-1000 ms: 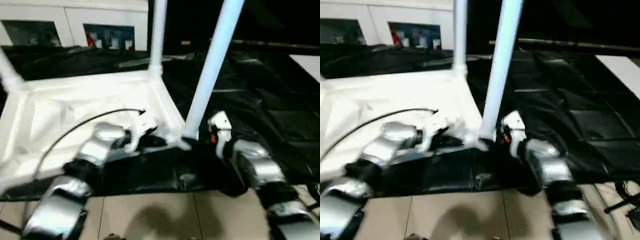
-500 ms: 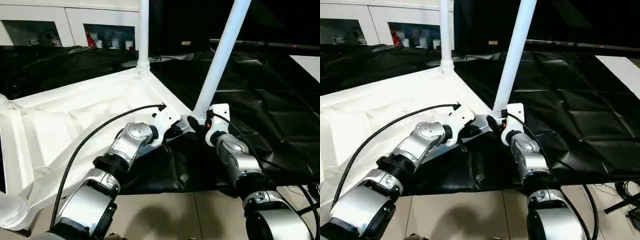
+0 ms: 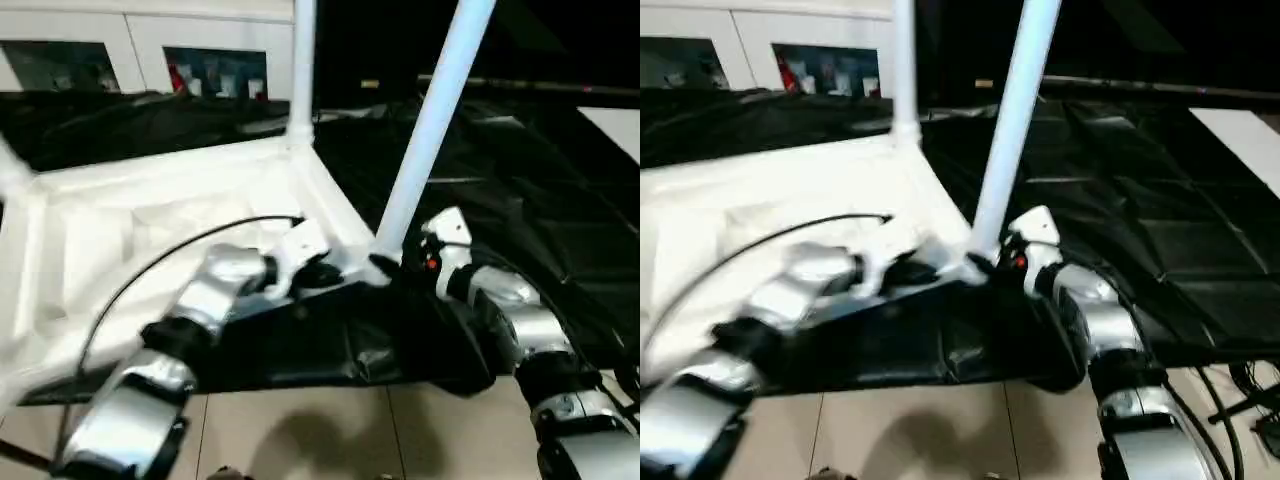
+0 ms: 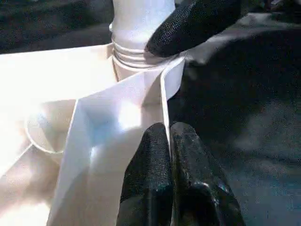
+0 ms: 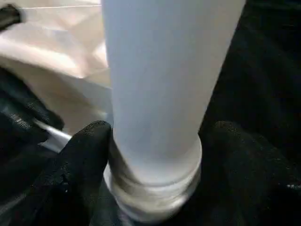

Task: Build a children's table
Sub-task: Rotate leg to tighten

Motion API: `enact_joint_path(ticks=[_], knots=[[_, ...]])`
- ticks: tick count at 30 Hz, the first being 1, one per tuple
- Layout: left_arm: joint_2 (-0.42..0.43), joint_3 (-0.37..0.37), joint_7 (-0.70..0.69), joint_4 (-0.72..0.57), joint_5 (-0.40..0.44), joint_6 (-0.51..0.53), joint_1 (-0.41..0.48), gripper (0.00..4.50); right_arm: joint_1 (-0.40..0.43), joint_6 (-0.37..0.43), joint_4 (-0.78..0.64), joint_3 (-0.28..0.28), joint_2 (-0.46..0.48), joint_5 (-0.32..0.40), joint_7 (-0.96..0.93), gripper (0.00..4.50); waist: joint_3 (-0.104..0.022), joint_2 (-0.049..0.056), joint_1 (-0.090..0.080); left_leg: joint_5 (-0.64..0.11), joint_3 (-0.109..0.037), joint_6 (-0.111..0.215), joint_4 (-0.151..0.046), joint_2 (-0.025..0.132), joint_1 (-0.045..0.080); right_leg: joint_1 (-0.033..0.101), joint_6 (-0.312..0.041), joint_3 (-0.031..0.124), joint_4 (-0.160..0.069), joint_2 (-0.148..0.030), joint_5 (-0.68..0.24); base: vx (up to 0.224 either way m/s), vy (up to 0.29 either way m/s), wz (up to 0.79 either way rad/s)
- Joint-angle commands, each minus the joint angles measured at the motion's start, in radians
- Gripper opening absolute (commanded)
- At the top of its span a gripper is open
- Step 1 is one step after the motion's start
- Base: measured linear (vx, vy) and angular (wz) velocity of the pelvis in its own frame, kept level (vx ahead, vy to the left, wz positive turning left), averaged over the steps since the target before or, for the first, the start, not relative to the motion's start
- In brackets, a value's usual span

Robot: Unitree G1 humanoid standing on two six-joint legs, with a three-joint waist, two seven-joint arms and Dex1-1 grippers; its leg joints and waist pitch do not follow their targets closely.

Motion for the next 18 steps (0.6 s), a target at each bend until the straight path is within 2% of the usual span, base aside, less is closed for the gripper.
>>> enact_joint_path(ticks=[1,3,5,6,7,8,10,11,18], knots=[[0.002,-0.027,-0.112,-0.037,-0.03,-0.004,0.024,0.0,0.006,0.004,-0.016,-0.003,-0.043,-0.009,0.023,3.72,-0.064,-0.004,0.001,-0.182,-0.01,0.07,-0.062,0.031,0.013,0.048,-0.246,0.045,-0.074,-0.053,-0.118,0.0,0.0,0.0],[0.004,-0.026,-0.111,-0.041,-0.028,-0.001,0.026,0.0,0.009,0.006,-0.022,0.007,-0.043,-0.008,0.04,3.72,-0.064,-0.002,0.001,-0.183,-0.009,0.061,-0.062,0.031,0.017,0.045,-0.249,0.046,-0.074,-0.051,-0.107,0.0,0.0,0.0],[0.007,-0.024,-0.11,-0.049,-0.028,0.005,0.031,0.0,0.016,0.014,-0.031,0.025,-0.042,-0.009,0.066,3.72,-0.063,-0.003,0.001,-0.184,-0.009,0.058,-0.063,0.03,0.015,0.046,-0.25,0.046,-0.073,-0.051,-0.106,0.0,0.0,0.0],[0.012,-0.025,-0.113,-0.058,-0.03,0.009,0.036,0.0,0.022,0.019,-0.036,0.038,-0.043,-0.016,0.079,3.44,-0.064,-0.012,0.004,-0.177,-0.01,0.06,-0.062,0.031,0.014,0.049,-0.248,0.045,-0.071,-0.054,-0.107,0.0,0.0,0.0],[0.013,-0.026,-0.113,-0.059,-0.03,0.009,0.037,0.0,0.023,0.019,-0.036,0.04,-0.043,-0.018,0.08,3.36,-0.064,-0.009,0.005,-0.172,-0.01,0.062,-0.062,0.03,0.014,0.049,-0.246,0.046,-0.071,-0.054,-0.104,0.0,0.0,0.0],[0.018,-0.029,-0.112,-0.06,-0.025,0.006,0.041,0.0,0.027,0.02,-0.036,0.046,-0.044,-0.024,0.088,3.36,-0.065,-0.012,0.004,-0.164,-0.008,0.065,-0.061,0.03,0.014,0.048,-0.244,0.045,-0.071,-0.053,-0.098,0.0,0.0,0.0],[0.02,-0.029,-0.113,-0.064,-0.026,0.009,0.044,0.0,0.03,0.021,-0.036,0.046,-0.044,-0.024,0.093,3.32,-0.064,-0.011,0.004,-0.163,-0.009,0.066,-0.061,0.03,0.013,0.047,-0.24,0.045,-0.072,-0.054,-0.106,0.0,0.0,0.0],[0.023,-0.029,-0.116,-0.072,-0.027,0.012,0.049,0.0,0.034,0.025,-0.04,0.046,-0.045,-0.021,0.099,3.02,-0.064,-0.012,0.004,-0.164,-0.008,0.065,-0.061,0.03,0.014,0.047,-0.24,0.046,-0.072,-0.054,-0.109,0.0,0.0,0.0],[0.03,-0.021,-0.128,-0.093,-0.033,0.029,0.064,0.0,0.047,0.039,-0.058,0.036,-0.046,0.001,0.116,2.73,-0.063,-0.012,0.005,-0.168,-0.009,0.06,-0.062,0.029,0.013,0.047,-0.229,0.046,-0.074,-0.054,-0.133,0.0,0.0,0.0]])
